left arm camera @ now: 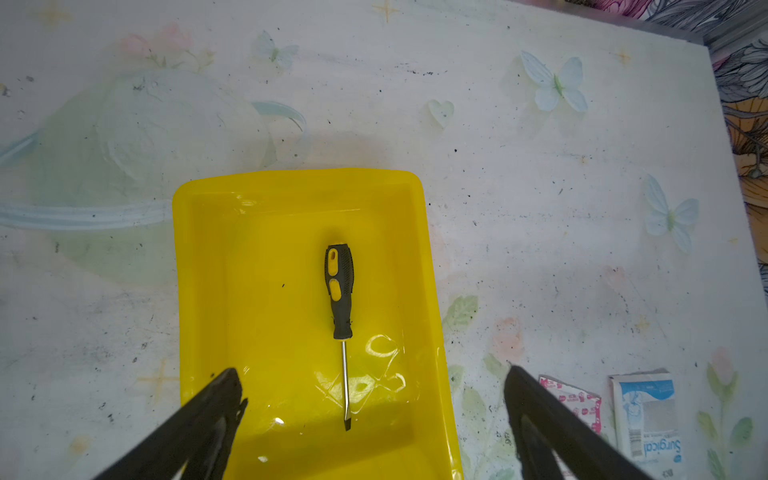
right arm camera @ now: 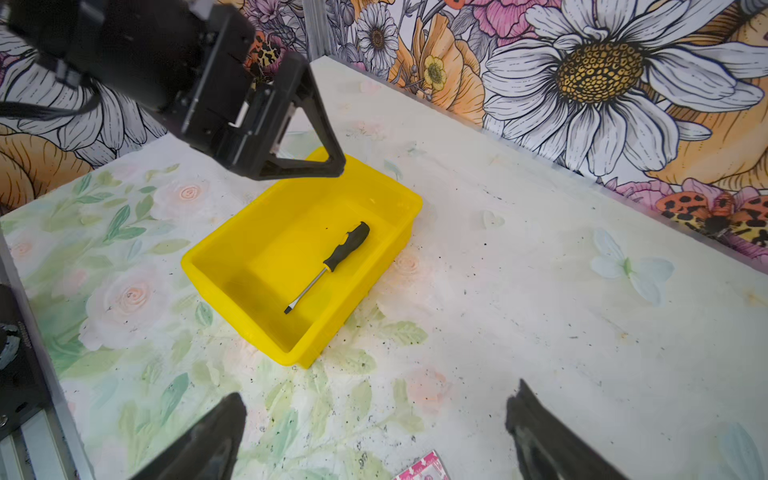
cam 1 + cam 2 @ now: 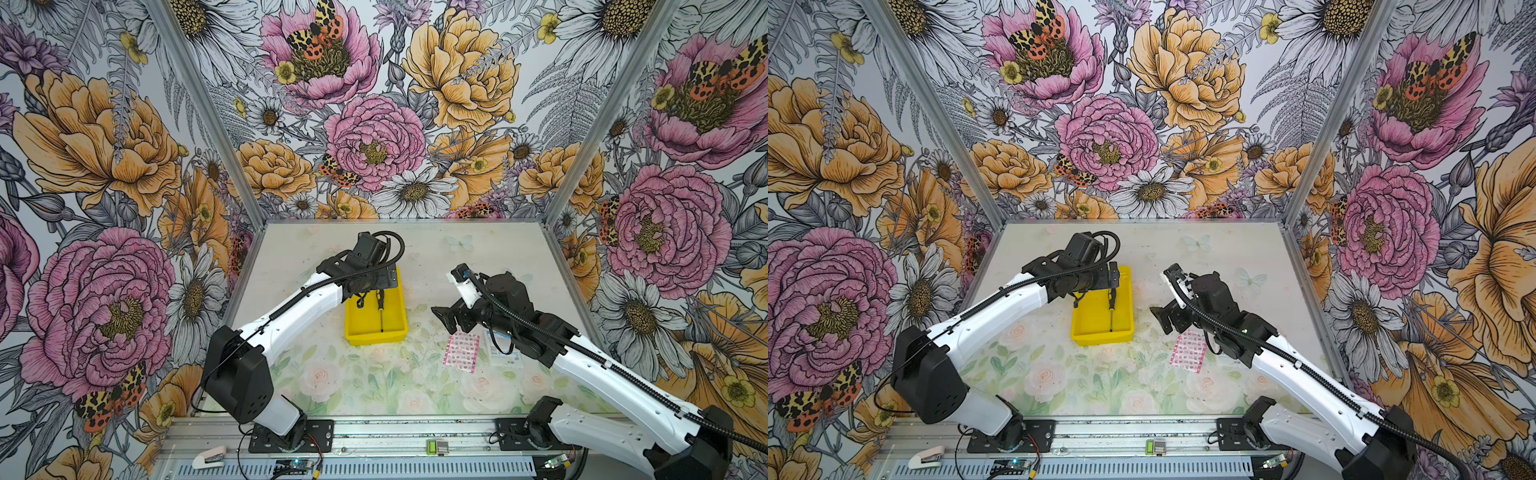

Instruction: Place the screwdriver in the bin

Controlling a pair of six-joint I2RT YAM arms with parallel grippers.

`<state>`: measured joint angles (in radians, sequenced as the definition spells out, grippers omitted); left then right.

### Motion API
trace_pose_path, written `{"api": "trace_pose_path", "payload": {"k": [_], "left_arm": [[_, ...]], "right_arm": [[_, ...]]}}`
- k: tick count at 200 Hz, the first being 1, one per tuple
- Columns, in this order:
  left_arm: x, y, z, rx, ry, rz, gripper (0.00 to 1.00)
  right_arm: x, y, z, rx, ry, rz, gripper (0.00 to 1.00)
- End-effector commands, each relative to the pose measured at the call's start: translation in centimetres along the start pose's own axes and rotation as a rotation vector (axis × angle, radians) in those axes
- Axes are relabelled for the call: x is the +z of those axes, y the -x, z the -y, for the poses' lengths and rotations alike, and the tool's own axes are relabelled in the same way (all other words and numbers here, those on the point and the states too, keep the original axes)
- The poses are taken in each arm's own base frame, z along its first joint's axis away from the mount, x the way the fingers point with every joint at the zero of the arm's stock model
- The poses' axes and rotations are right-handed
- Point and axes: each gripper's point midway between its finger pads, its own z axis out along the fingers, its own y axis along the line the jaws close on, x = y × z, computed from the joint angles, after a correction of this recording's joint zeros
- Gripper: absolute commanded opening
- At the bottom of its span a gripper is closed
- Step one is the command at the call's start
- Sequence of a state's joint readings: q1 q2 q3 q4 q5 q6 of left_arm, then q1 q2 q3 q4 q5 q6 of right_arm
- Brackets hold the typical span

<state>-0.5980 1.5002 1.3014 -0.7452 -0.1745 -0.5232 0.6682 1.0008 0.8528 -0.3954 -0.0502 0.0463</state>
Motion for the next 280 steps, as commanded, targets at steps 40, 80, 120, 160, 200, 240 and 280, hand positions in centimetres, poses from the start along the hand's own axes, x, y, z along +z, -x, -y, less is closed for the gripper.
{"api": "trace_pose_path", "payload": {"k": [40, 80, 120, 160, 200, 240, 280], "left_arm": [[-1.8, 0.2, -4.1, 0.071, 0.046, 0.034, 0.99], [-2.4, 0.2, -6.7, 0.09, 0.045, 0.113, 0.99], [-2.9, -1.4, -9.8, 0.064, 0.06, 0.183, 0.99], [-4.5, -2.2, -12.1, 0.031, 0.092, 0.259, 0.99], [-6.1, -3.1, -16.3, -0.028, 0.237, 0.362, 0.99], [-7.6, -3.3, -19.4, -0.038, 0.37, 0.494, 0.99], [-7.9, -3.6, -20.9, -0.059, 0.339, 0.65, 0.99]], "right_arm": [[0.6, 0.3, 4.2, 0.058, -0.203, -0.018, 0.99], [1.7, -1.6, 5.7, 0.111, -0.284, -0.074, 1.0], [0.3, -2.7, 7.5, 0.213, -0.397, -0.047, 0.99], [-1.7, -4.5, 10.4, 0.234, -0.579, -0.014, 1.0], [-3.8, -7.1, 13.8, 0.256, -0.758, 0.02, 0.99], [-5.2, -11.4, 16.9, 0.309, -0.845, -0.006, 1.0], [-5.4, -13.6, 19.4, 0.304, -0.895, -0.027, 1.0]]}}
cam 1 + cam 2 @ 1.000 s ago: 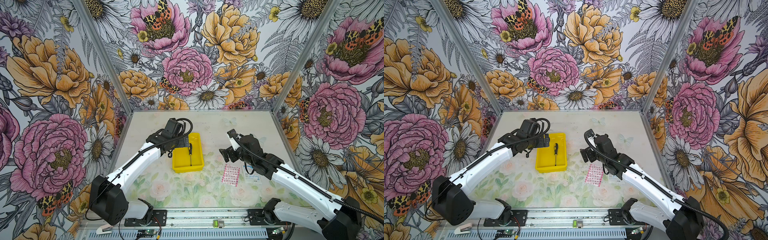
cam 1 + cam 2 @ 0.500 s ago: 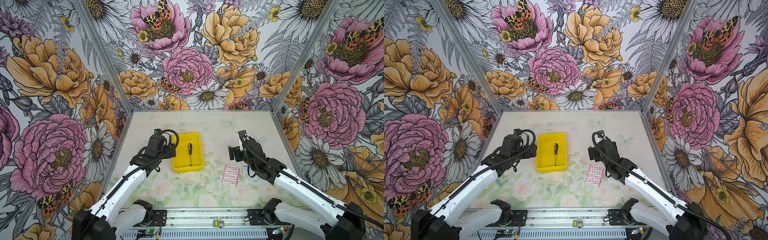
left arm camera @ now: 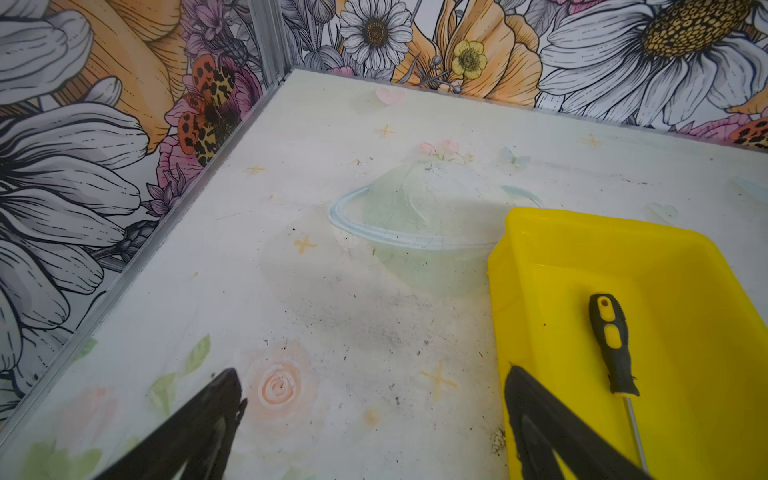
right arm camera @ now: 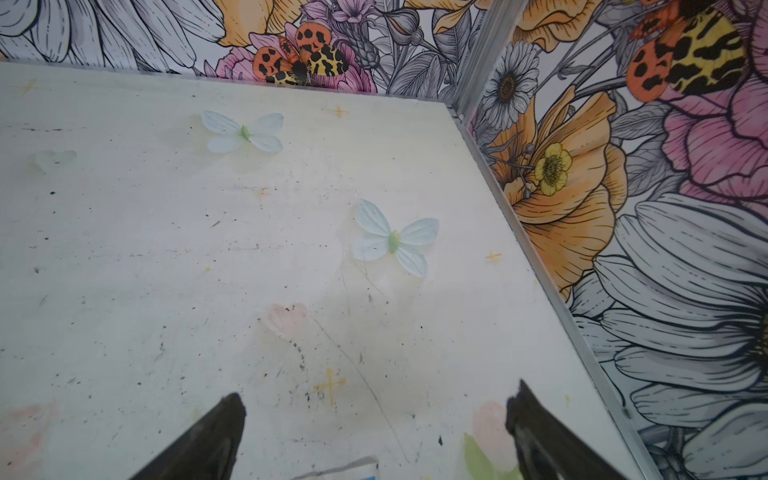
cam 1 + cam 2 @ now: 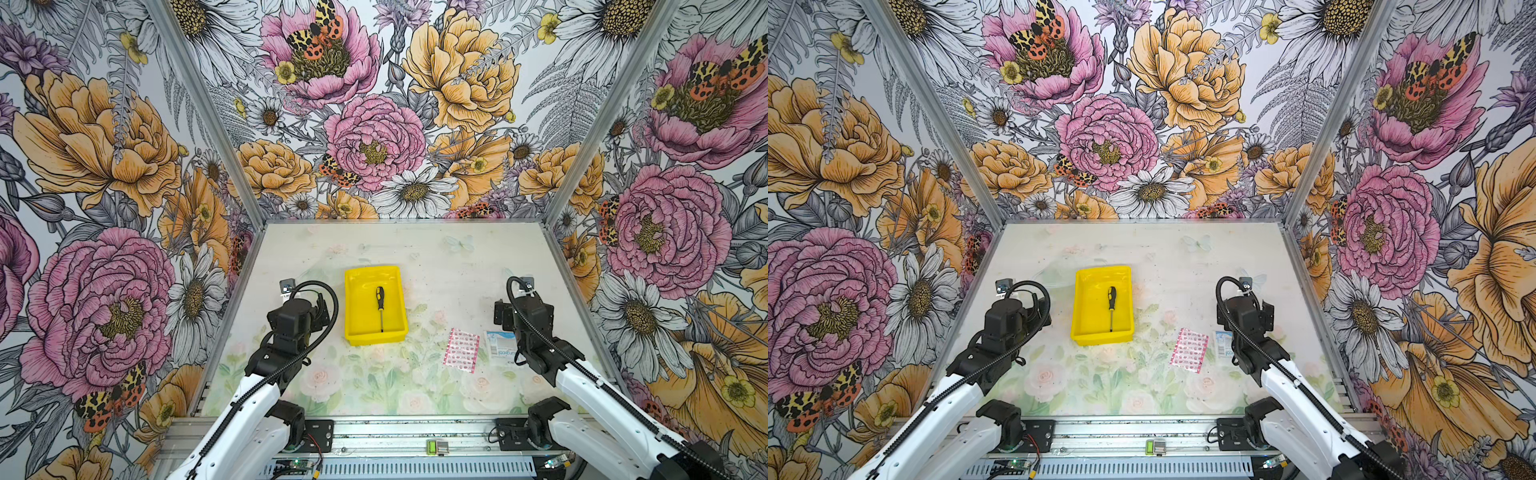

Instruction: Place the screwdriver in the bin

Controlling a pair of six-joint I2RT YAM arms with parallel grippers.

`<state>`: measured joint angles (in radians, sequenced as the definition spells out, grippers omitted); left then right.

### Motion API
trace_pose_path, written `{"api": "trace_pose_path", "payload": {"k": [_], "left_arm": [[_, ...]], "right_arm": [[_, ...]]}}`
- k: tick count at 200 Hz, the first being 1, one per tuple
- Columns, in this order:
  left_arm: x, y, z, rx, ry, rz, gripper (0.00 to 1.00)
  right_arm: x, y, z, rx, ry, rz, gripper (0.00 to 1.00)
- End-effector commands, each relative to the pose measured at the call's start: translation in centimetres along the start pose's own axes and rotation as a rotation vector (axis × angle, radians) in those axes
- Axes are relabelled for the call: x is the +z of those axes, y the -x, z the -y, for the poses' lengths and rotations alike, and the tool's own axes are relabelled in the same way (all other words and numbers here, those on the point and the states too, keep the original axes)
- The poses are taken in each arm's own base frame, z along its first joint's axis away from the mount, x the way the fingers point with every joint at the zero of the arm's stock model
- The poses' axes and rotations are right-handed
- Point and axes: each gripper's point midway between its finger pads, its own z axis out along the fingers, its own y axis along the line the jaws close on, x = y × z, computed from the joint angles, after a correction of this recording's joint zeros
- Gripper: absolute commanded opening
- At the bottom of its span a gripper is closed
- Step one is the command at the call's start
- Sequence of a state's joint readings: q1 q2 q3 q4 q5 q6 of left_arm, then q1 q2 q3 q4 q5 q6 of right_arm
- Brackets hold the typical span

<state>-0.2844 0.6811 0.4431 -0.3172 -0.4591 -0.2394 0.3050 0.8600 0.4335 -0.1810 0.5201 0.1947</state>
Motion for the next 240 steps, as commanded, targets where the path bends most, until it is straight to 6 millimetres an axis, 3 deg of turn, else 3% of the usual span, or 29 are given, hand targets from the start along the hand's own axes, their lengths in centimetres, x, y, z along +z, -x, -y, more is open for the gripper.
{"api": "trace_pose_path", "payload": {"k": [1, 37, 76, 137, 165, 240], "left_arm": [[-0.1, 2.1, -1.1, -0.044, 0.004, 0.151, 0.99], [0.9, 1.9, -3.6, -0.058, 0.077, 0.17, 0.99], [2.8, -0.3, -4.8, -0.025, 0.143, 0.164, 0.99], [5.6, 1.0, -3.7, 0.009, 0.079, 0.192, 0.99], [6.5, 1.4, -3.7, 0.005, 0.071, 0.199, 0.99], [8.3, 2.9, -3.3, -0.064, 0.016, 0.272, 0.99]], "right_arm": [[1.0, 0.7, 0.7, 0.005, -0.012, 0.045, 1.0], [2.5, -1.6, 2.6, 0.074, -0.04, 0.032, 0.99], [3.4, -1.0, 2.9, 0.096, 0.007, 0.056, 1.0], [4.8, -0.5, 3.6, 0.136, -0.02, 0.052, 0.99], [6.0, -0.3, 2.7, 0.134, 0.012, 0.012, 0.99], [9.7, 2.8, 2.3, 0.128, -0.004, 0.09, 0.99]]}}
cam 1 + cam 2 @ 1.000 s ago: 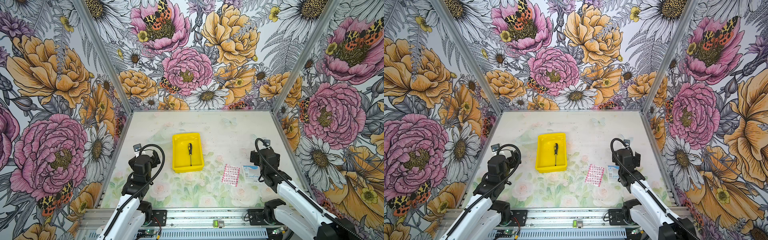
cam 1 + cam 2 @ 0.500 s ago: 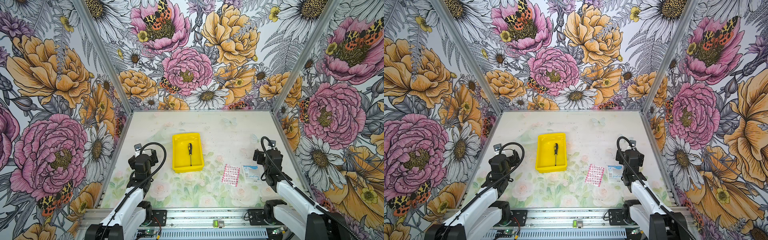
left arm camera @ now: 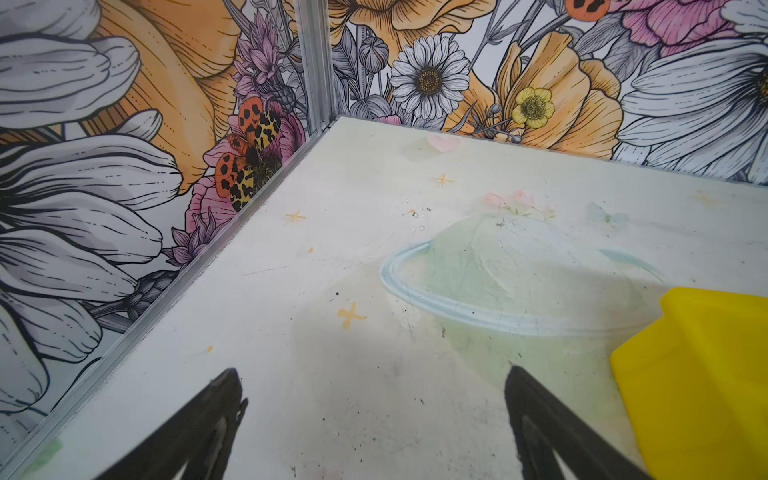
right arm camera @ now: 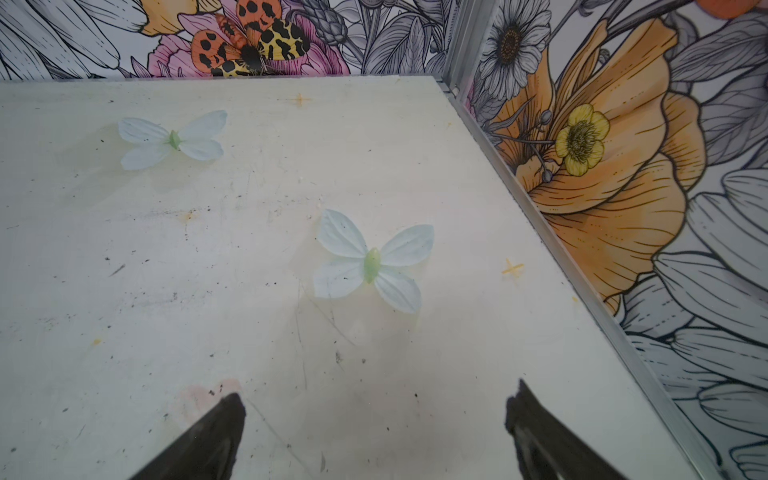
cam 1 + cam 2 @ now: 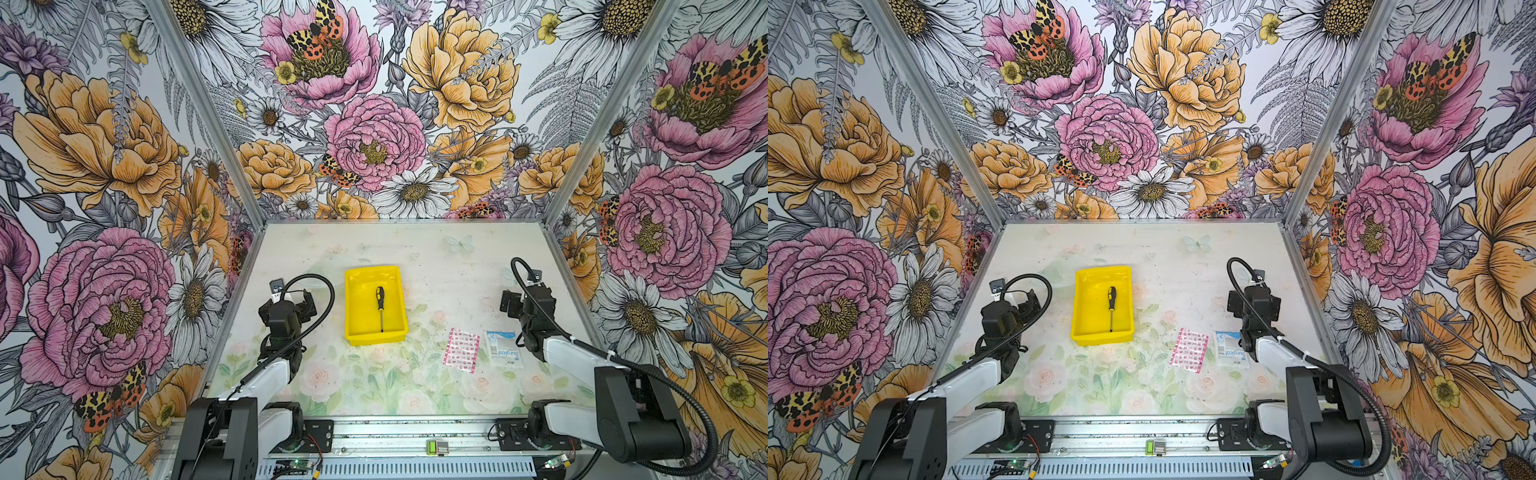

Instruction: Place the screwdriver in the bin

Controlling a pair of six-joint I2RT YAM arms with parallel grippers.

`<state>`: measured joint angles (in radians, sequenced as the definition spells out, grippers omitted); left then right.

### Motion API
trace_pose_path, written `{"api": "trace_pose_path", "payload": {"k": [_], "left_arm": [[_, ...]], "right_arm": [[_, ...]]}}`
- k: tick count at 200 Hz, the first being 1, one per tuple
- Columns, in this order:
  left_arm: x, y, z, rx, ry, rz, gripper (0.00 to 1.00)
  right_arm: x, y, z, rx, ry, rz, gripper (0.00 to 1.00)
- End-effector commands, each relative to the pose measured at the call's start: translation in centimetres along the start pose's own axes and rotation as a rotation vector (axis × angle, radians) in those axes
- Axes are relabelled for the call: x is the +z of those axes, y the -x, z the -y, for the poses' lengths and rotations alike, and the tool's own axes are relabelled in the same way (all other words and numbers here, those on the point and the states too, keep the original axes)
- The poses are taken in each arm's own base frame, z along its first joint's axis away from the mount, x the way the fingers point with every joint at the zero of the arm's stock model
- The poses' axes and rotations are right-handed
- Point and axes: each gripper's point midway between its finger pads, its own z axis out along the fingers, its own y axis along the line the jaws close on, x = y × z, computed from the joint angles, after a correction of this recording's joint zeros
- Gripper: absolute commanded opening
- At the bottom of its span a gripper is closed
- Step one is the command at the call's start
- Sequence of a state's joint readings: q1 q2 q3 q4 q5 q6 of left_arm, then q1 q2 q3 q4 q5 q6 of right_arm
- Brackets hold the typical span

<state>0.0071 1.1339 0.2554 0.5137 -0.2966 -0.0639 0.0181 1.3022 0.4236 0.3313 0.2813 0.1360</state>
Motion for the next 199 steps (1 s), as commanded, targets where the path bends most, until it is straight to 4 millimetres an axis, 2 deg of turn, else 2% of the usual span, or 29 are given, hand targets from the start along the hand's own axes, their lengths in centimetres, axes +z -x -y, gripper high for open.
{"api": "trace_pose_path", "payload": {"k": [1, 57, 81, 113, 141, 199], "left_arm": [[0.6, 3.2, 0.8, -0.071, -0.057, 0.119, 0.99], [2.4, 3.8, 1.5, -0.089, -0.073, 0.137, 0.99], [3.1, 3.9, 2.2, -0.06, -0.102, 0.126, 0.99], [4.3, 3.3, 2.1, -0.052, -0.083, 0.14, 0.99], [5.3, 1.8, 4.7, 0.034, -0.163, 0.115, 0.99], [5.3, 1.7, 4.8, 0.033, -0.169, 0.114, 0.99]], "right_arm": [[0.8, 3.5, -0.1, 0.019, 0.004, 0.094, 1.0], [2.9, 5.1, 0.1, 0.074, -0.005, 0.135, 0.99], [3.5, 4.8, 0.1, 0.068, -0.02, 0.139, 1.0], [3.4, 4.9, -0.5, 0.053, 0.01, 0.152, 1.0], [3.4, 4.8, -0.7, 0.047, 0.02, 0.157, 0.99], [2.4, 4.4, -0.9, 0.057, 0.058, 0.229, 0.99]]}}
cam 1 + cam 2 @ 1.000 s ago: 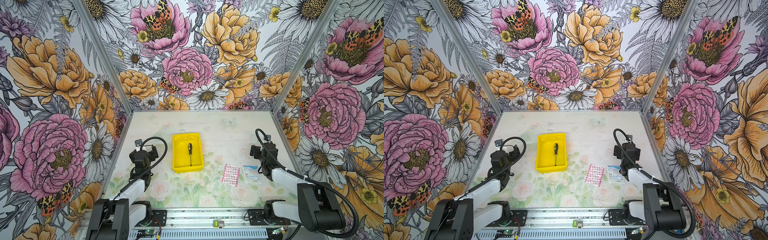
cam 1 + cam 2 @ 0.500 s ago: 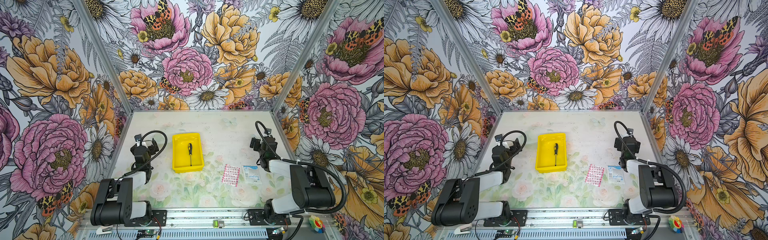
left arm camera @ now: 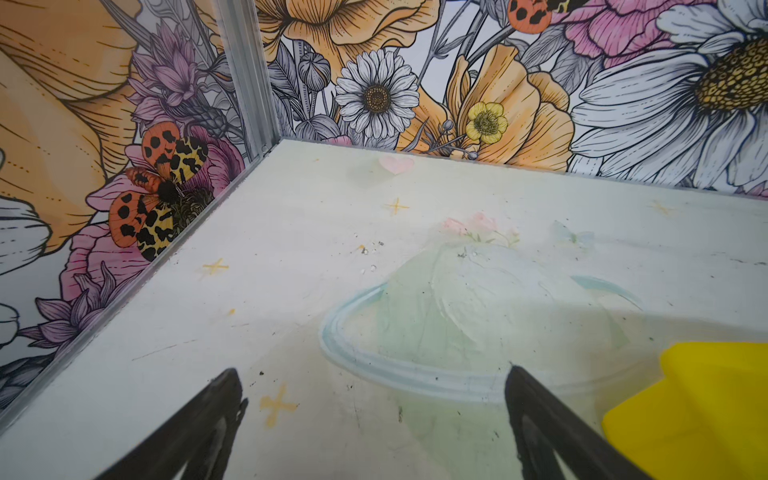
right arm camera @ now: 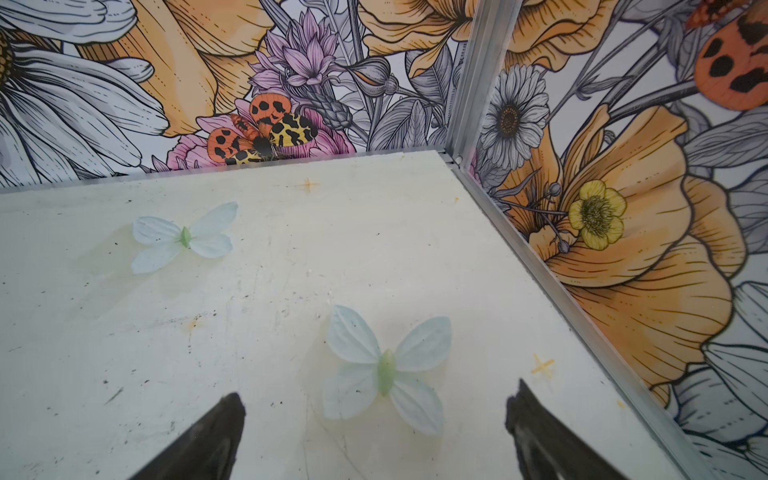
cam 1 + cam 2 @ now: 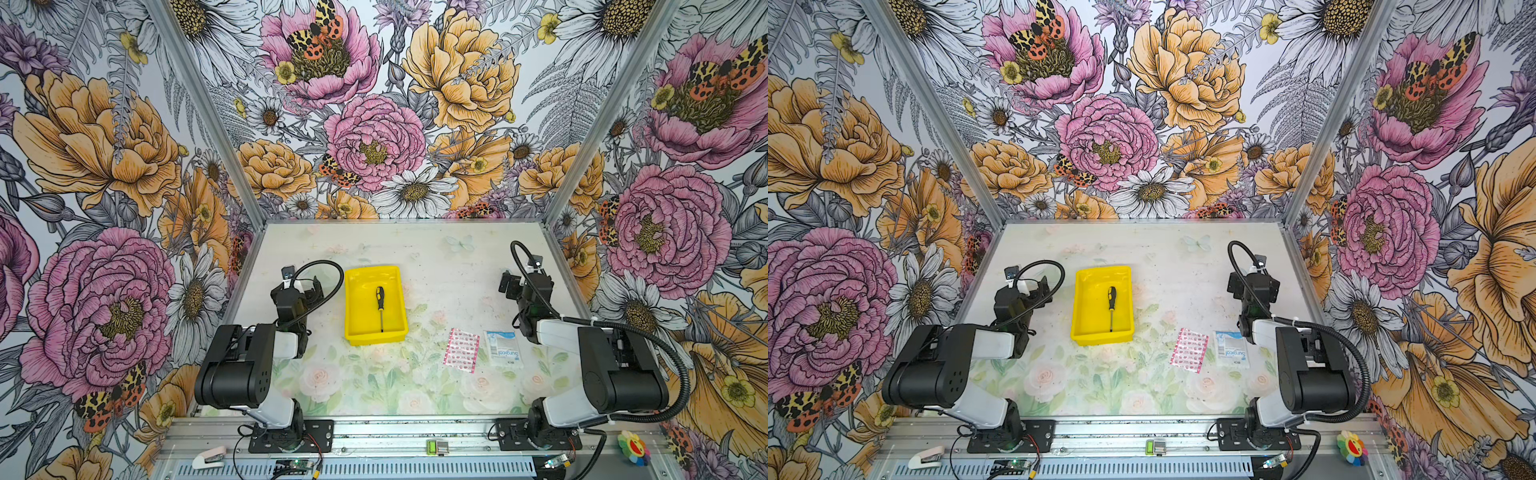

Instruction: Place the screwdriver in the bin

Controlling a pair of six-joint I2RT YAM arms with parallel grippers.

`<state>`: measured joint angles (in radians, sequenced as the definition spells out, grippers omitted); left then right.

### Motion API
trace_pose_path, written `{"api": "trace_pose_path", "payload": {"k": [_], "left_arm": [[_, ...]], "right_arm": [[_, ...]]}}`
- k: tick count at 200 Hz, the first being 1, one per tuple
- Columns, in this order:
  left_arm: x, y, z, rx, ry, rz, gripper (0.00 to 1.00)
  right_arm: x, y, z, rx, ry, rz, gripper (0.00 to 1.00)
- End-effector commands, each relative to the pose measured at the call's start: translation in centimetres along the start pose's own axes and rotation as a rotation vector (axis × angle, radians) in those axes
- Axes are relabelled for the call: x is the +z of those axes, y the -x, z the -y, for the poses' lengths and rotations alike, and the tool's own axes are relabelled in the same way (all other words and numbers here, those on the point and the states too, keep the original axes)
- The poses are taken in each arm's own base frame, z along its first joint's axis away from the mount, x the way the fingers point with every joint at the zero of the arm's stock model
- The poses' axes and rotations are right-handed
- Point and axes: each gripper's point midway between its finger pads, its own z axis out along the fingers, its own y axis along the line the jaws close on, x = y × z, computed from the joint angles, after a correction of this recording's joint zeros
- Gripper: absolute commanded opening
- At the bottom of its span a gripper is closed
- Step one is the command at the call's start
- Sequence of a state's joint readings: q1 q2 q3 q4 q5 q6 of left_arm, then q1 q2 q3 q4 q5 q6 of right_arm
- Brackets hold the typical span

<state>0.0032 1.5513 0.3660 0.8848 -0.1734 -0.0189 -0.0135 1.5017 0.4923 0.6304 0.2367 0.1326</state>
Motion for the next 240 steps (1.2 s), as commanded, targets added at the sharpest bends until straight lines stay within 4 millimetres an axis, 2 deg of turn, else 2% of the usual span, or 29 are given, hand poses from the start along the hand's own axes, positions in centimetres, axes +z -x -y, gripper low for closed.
{"api": "trace_pose_path", "payload": {"k": [1, 15, 81, 240], "left_arm": [[0.09, 1.81, 0.77, 0.007, -0.035, 0.064, 0.99], [0.05, 1.76, 0.69, 0.009, -0.032, 0.064, 0.99], [-0.04, 1.78, 1.48, 0.035, -0.051, 0.068, 0.99], [0.04, 1.74, 1.46, 0.033, -0.058, 0.064, 0.99]], "right_arm": [[-0.74, 0.21, -0.33, 0.005, 0.034, 0.069, 0.99], [-1.0, -0.12, -0.41, -0.002, 0.032, 0.12, 1.0], [-0.92, -0.23, -0.42, -0.008, 0.023, 0.105, 1.0], [-1.07, -0.24, -0.37, -0.005, 0.023, 0.107, 1.0]]}}
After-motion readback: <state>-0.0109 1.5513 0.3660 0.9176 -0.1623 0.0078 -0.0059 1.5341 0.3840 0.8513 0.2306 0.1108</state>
